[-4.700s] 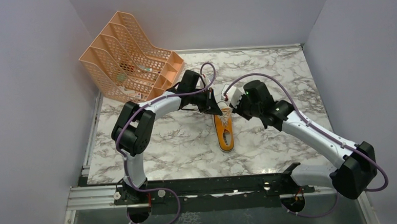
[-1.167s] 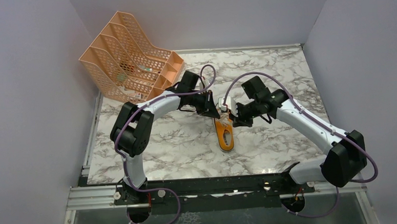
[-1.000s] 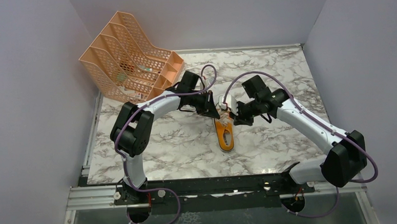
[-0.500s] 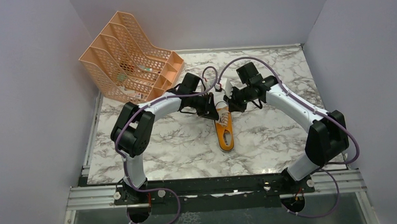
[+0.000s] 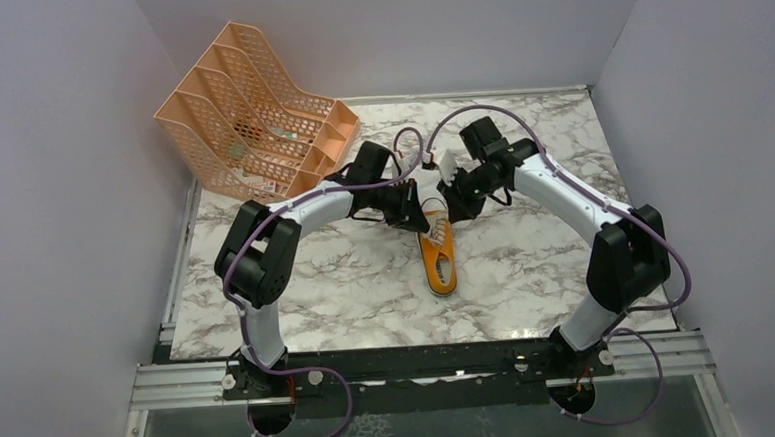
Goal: Tie the shoes
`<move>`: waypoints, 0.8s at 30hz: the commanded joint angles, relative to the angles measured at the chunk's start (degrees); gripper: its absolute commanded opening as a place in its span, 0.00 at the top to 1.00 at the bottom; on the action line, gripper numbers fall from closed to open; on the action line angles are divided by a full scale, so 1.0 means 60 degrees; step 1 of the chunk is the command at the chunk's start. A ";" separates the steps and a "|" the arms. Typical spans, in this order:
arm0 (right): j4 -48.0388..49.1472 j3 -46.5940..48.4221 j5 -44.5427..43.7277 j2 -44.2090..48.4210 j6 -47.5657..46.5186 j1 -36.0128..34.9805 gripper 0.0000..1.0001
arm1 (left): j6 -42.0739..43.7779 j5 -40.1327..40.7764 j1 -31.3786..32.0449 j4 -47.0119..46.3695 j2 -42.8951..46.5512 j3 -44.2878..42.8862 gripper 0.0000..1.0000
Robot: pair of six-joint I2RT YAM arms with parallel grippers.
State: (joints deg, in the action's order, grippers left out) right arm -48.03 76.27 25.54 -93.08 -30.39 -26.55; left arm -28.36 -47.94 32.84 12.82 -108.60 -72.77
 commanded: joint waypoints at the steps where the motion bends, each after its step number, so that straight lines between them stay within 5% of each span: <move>1: -0.0421 0.0234 -0.0040 -0.0254 0.0952 0.0516 0.99 | -0.0366 0.0164 0.0061 -0.0550 0.0608 0.0185 1.00; 6: 0.0081 -0.0485 0.0368 0.0314 0.1236 0.0774 0.99 | -0.0524 0.0099 0.0062 -0.0630 0.0473 0.0161 1.00; 15: -0.0620 0.0300 0.3037 -0.0981 -0.0450 0.0704 0.99 | -0.0547 -0.0032 0.0062 -0.0683 0.0315 0.0059 1.00; 21: 0.0487 -0.0792 -0.0212 -0.0409 0.1492 0.0819 0.95 | -0.0503 -0.0016 0.0064 -0.0643 0.0368 0.0075 1.00; 24: 0.1126 -0.0906 -0.0592 -0.0182 0.1176 0.0820 0.90 | -0.0546 0.0007 0.0053 -0.0591 0.0266 0.0095 1.00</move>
State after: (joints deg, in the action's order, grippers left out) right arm -46.87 71.77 29.95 -97.34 -25.32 -22.00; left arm -31.27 -47.75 33.01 10.35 -107.46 -72.16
